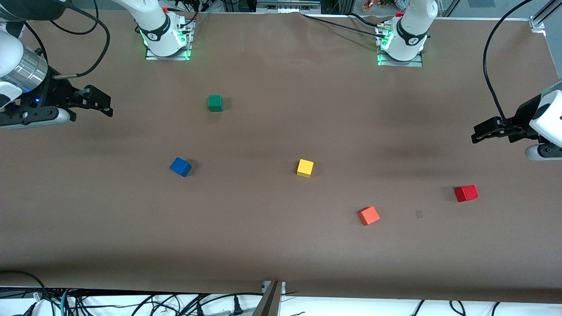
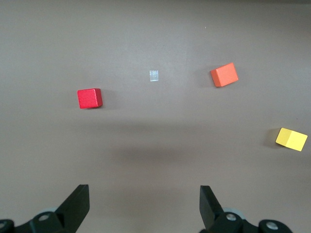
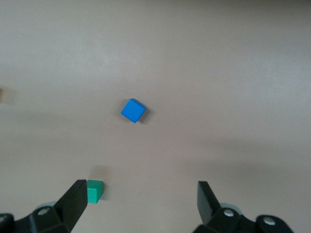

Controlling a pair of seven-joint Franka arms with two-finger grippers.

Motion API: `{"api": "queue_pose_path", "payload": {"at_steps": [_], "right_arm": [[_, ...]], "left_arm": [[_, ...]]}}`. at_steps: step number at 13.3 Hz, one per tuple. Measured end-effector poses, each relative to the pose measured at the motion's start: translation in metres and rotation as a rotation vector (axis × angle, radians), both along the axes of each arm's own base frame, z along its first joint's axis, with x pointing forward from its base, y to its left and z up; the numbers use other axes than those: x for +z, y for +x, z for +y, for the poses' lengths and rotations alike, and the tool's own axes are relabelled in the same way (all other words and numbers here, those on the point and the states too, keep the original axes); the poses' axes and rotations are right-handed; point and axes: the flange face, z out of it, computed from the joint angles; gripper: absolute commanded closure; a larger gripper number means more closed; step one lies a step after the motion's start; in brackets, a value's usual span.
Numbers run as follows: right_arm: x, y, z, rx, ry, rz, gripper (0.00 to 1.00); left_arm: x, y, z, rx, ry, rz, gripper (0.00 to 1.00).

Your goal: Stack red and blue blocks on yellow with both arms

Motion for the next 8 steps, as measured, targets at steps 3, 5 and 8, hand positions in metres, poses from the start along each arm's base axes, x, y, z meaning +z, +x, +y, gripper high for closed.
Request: {"api": "queue_pose_path", "payload": {"at_steps": [3,5,8], "right_arm": [[0.0002,0.0004,-0.0015,0.001,-0.014,-0.003,0.00],[-0.0003,0.0010,-0.0032,0.000,-0.024,-0.004,0.00],[-0.0084,0.0043,-0.0001,0.004,-0.031,0.008,0.00]], "left_arm": [[0.0000,0.0000,0.0001,0.000,0.000,0.000,0.00],[-0.0002,0.0001,0.0002,0.000,0.000,0.000,0.00],[-0.0057,0.0023,0.0017,0.002,-0.002,0.009,0.00]]}}
